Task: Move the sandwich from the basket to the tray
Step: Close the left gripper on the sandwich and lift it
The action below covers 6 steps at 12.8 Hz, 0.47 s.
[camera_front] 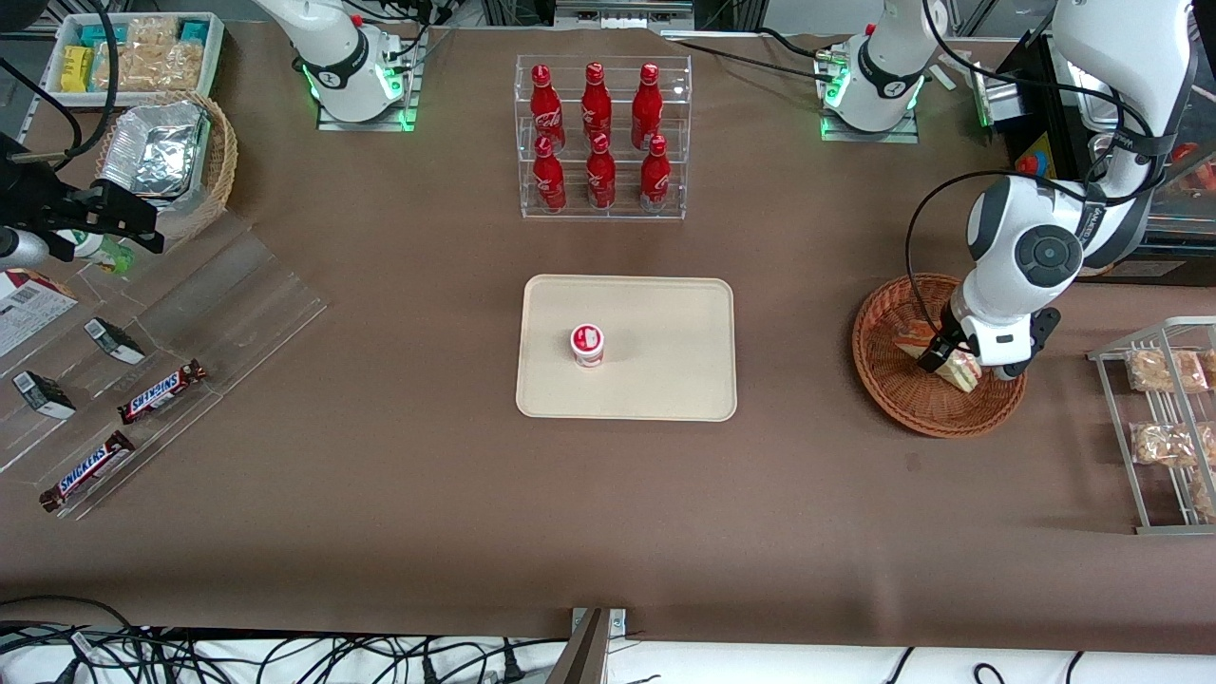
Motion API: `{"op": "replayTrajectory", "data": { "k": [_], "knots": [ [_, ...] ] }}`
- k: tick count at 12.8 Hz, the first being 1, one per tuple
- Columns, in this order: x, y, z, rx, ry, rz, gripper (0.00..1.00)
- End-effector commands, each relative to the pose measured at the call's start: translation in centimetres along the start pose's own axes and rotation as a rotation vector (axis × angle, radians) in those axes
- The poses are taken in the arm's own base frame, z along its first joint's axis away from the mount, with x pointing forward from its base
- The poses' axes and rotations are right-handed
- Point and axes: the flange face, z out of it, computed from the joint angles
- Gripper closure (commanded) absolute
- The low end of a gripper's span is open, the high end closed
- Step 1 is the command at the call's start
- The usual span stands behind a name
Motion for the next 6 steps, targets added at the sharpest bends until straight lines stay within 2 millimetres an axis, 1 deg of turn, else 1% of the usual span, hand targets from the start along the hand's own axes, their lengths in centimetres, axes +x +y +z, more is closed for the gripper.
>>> {"op": "replayTrajectory", "data": {
  "k": [1, 6],
  "knots": [
    [0.04, 0.3, -1.02, -0.006, 0.03, -0.005, 0.0],
    [0.23, 0.48, -1.61, 0.016, 0.026, -0.006, 0.0]
  ]
}}
